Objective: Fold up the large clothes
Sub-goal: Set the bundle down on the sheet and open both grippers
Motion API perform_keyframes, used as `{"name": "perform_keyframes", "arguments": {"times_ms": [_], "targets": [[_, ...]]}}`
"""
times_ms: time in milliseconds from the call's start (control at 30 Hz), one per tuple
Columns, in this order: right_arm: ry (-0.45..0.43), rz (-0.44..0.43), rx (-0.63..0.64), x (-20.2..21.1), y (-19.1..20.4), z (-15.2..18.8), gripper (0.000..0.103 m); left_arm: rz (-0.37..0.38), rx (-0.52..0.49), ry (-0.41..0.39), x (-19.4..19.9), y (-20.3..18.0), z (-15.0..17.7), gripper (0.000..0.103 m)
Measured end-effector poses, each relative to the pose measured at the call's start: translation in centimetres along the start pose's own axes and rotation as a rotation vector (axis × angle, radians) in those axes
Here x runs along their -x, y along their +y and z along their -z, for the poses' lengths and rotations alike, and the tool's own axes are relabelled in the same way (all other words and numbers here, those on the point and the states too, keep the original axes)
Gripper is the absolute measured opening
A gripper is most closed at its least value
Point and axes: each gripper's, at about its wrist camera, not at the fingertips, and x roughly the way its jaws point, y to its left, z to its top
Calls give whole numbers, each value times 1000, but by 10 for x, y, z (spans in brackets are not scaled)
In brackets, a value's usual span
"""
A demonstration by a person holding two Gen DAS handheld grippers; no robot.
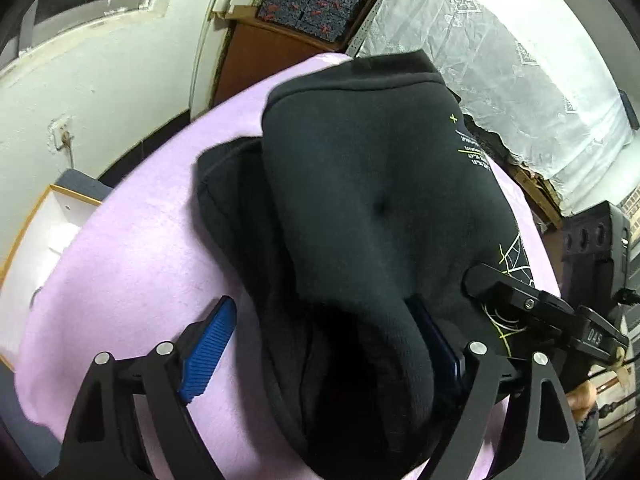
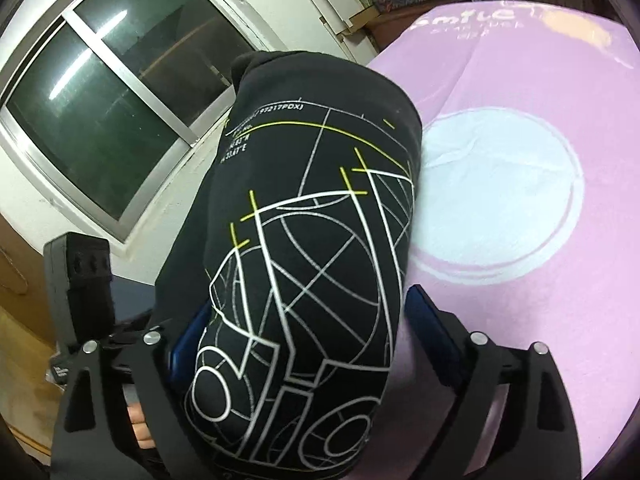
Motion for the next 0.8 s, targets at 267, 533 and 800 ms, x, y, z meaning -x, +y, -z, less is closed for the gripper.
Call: {"name": "perform_keyframes", "arguments": {"times_ms": [267,533,800], "targets": [[-126,263,167,55,39,36,93,-350,-234,-137,34,-65,28,89],[-166,375,192,94,54,68,95,-408,-318,-252,81,-118,60,99],[-286,369,212,144,93,88,98,-433,-346,-386,141,-138,89,99]]}}
